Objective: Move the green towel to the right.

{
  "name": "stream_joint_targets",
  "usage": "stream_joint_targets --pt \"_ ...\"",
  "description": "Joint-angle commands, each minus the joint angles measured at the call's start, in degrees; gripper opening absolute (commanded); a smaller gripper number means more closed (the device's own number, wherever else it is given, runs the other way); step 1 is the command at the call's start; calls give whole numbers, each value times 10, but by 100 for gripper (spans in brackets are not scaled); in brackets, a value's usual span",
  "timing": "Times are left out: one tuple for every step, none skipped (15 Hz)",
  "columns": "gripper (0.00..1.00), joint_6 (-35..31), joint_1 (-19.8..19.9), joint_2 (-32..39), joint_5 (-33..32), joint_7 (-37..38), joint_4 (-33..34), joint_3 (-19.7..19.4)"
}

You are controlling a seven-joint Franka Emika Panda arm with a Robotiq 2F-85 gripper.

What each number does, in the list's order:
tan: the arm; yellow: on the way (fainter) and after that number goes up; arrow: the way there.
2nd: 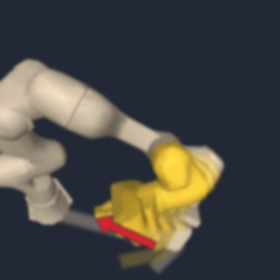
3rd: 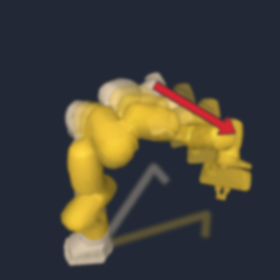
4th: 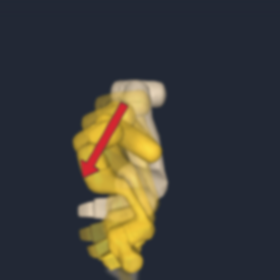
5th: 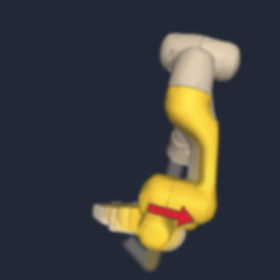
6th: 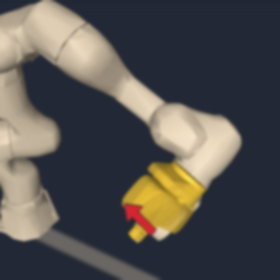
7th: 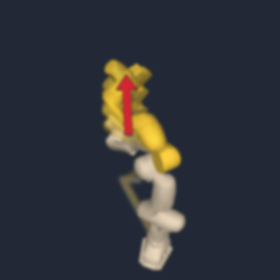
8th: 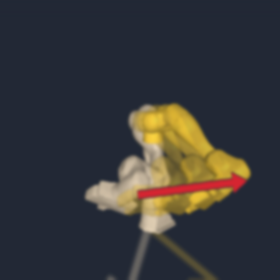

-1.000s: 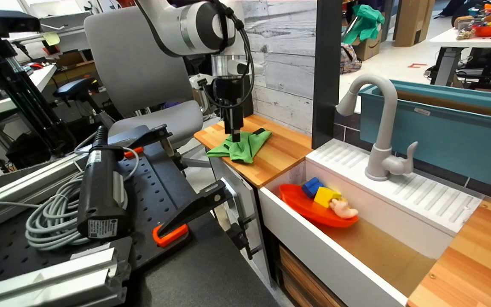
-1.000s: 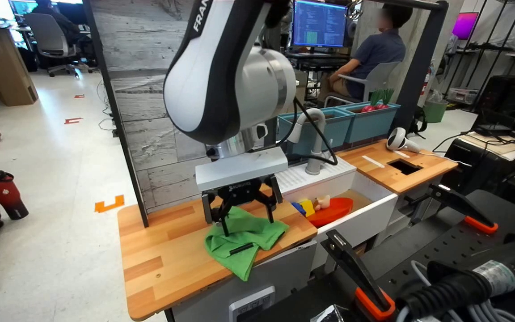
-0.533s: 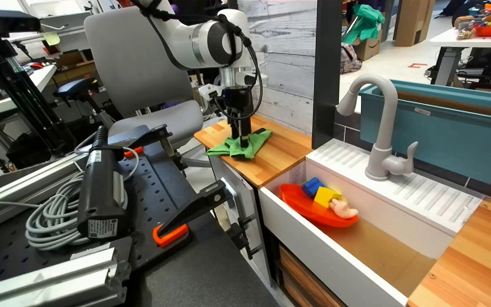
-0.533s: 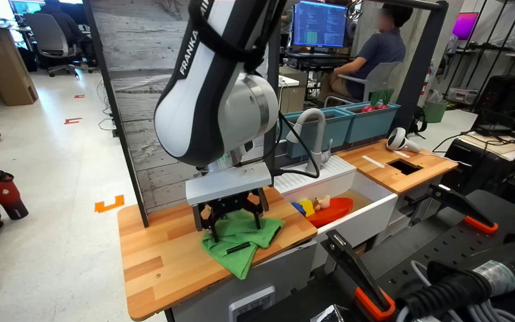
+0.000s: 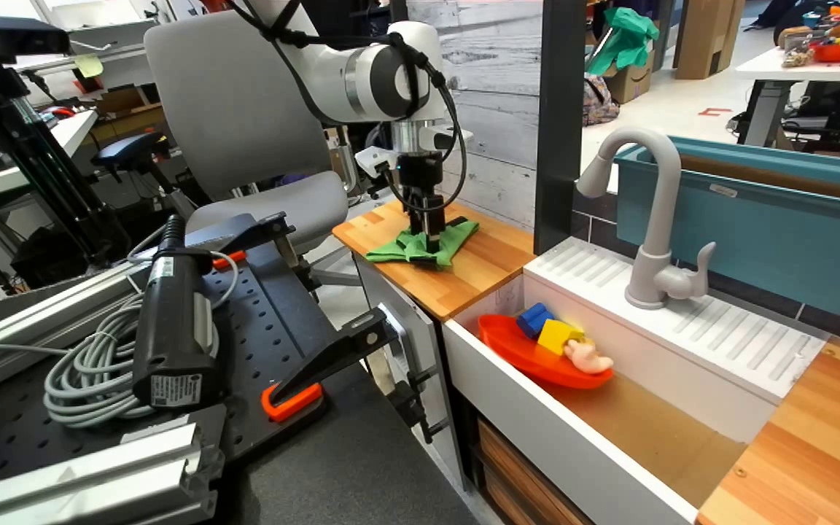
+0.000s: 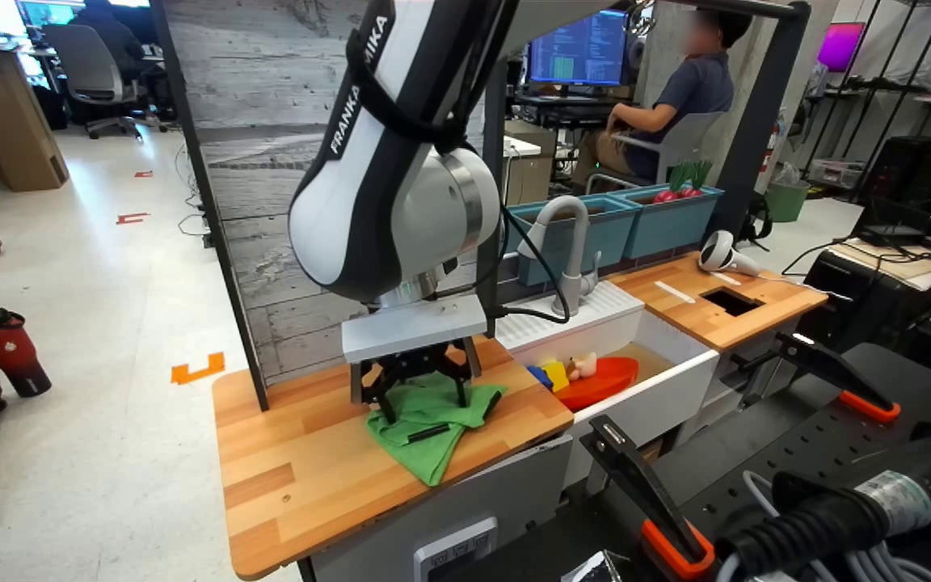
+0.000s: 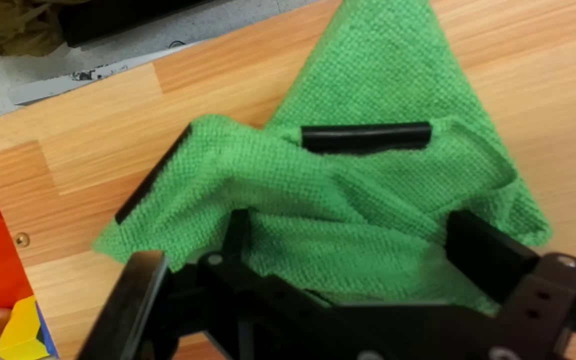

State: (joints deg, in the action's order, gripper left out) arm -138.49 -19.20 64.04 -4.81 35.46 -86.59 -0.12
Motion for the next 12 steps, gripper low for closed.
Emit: stream_joint_targets --pt "100 -13 14 10 24 -27 12 -5" --pt "100 -14 20 8 30 -33 9 -5" --pt "100 -17 27 4 36 -38 4 -5" --pt "100 -19 32 3 43 -44 1 -5" --pt "100 -23 41 0 50 -52 -2 -4" --pt "100 -25 48 -1 58 -58 -3 -3" --pt "100 -28 57 -2 68 -67 -4 -1" --pt "100 -31 65 -3 77 -75 -4 0" --pt "100 -32 72 -4 85 -83 -4 1" --pt "100 -33 81 -4 93 -91 -5 3" --pt "100 -36 87 -4 100 -98 -5 5" --pt "100 -41 92 -7 105 -104 -10 6"
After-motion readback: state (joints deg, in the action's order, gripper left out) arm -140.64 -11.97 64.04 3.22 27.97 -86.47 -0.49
